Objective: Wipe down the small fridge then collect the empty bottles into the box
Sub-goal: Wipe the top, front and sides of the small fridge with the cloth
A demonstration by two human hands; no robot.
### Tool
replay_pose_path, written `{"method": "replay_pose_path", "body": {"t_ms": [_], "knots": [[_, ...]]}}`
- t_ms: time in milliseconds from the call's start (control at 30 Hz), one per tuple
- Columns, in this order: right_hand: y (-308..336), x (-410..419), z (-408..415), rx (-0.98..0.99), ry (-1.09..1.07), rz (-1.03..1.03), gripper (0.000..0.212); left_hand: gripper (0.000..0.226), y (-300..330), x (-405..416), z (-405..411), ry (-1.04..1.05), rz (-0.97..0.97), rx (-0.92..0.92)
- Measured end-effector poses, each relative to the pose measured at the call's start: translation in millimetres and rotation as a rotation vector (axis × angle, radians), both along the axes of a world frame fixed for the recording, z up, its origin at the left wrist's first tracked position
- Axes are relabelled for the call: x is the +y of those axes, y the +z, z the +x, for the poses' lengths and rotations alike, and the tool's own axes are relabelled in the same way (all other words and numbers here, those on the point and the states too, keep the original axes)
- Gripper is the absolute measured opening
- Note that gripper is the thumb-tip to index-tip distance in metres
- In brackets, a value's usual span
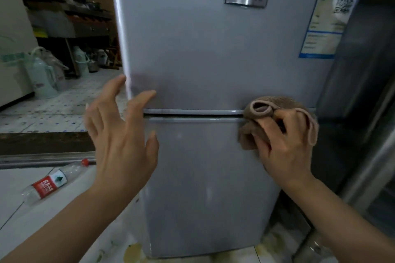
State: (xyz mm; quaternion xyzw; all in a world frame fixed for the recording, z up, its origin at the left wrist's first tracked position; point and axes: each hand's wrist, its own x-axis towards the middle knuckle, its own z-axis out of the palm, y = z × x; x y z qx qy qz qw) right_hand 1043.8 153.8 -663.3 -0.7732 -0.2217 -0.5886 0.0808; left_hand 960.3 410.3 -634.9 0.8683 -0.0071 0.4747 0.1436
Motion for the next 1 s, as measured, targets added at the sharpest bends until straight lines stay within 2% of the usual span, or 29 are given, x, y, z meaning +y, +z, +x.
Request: {"method": "replay_pose_path", "body": {"t_ms": [67,167,233,333,500,567,667,733,800,900,1000], "knots": [[0,-15,-3,0.062,-0.025,0.095,0.025,0.074,1,-13,1,-0.021,0.100,0.000],[8,-20,-16,0.234,0.038,0.235,0.021,0.072,0,-36,-1,-0.055,0.148,0.053],[14,-20,-29,0.371,0.112,0.302,0.021,0.061,-1,-50,-5,-0.129,0.173,0.057],[21,-18,-53,0.500,0.283,0.385,0.017,0.042,-2,-71,-11,-0.352,0.141,0.130],[17,-4,-87,0.766,0.472,0.443,0.022,0.024,0,-99,-21,-0.621,-0.327,0.580],[12,4,-95,0.869,0.491,0.405,0.034,0.025,0,-99,-24,-0.698,-0.518,0.692],[5,9,-103,1.057,0.561,0.368,0.059,0.017,2,-92,-30,-0.697,-0.693,0.735],[3,9,-105,1.190,0.686,0.482,0.070,0.015,5,-84,-34,-0.704,-0.780,0.724],[2,8,-105,1.272,0.762,0.601,0.071,0.015,10,-78,-37,-0.715,-0.849,0.712],[1,13,-107,1.348,0.839,0.553,0.066,0.012,20,-71,-43,-0.741,-0.777,0.705],[-5,22,-112,1.451,1.031,0.653,0.052,0.010,26,-70,-45,-0.690,-0.584,0.655]]}}
